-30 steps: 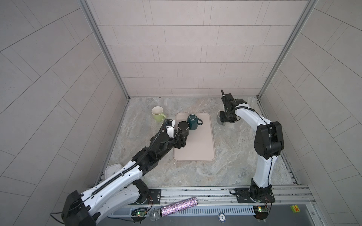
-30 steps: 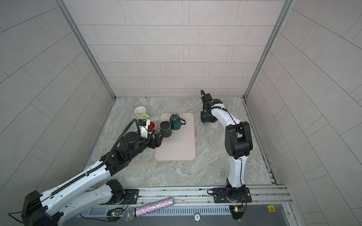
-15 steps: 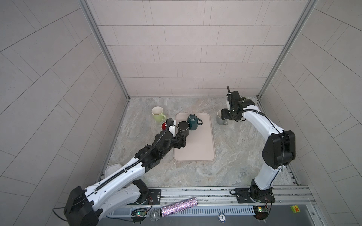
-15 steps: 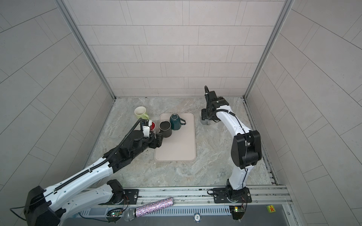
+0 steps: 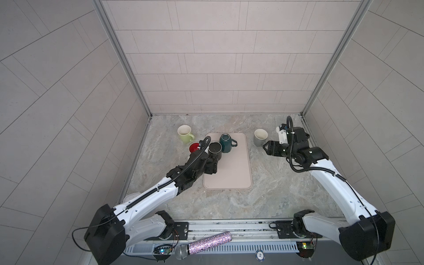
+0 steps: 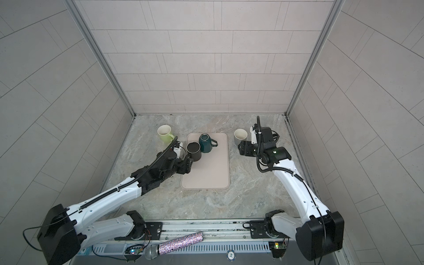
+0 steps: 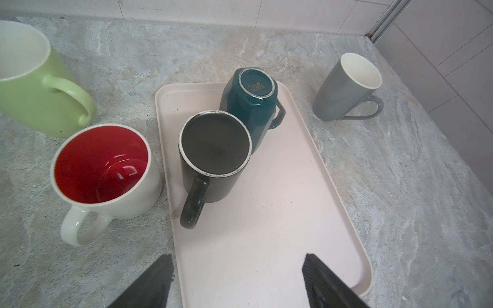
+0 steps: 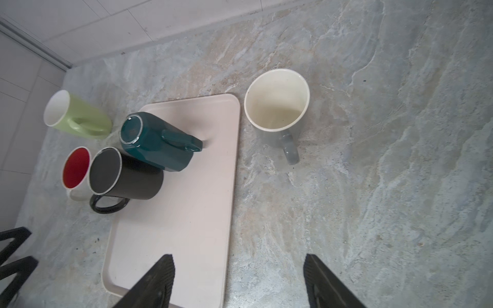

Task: Turn the mug right side up
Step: Pick up the mug from the tray.

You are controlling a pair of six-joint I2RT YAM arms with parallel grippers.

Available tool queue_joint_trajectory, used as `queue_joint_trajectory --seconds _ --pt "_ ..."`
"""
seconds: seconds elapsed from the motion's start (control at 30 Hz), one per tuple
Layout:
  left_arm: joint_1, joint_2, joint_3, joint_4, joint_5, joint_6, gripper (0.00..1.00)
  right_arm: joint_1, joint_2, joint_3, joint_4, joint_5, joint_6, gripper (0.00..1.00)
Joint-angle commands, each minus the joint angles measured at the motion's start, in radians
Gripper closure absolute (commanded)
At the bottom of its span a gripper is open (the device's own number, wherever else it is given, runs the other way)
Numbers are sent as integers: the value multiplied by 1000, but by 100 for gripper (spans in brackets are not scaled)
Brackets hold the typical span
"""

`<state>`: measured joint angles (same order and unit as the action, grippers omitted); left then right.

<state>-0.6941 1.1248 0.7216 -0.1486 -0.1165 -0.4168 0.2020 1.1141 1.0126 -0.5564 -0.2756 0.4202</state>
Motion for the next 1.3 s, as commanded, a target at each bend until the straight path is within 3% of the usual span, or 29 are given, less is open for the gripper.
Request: queue_joint_trajectory --seconds 0.0,0.2,0.43,0.63,1.27 --pt "26 51 63 -34 6 29 20 0 -57 -40 48 -96 36 22" --pt "53 164 145 -117 14 49 25 2 -208 -170 75 -173 60 20" --pt "61 279 256 -242 -79 83 26 2 -226 -198 33 -221 -15 18" --pt "61 386 337 -314 -96 104 20 1 -299 -294 144 -247 19 1" --pt "61 546 411 -299 -78 118 17 -4 -239 -358 220 -257 63 1"
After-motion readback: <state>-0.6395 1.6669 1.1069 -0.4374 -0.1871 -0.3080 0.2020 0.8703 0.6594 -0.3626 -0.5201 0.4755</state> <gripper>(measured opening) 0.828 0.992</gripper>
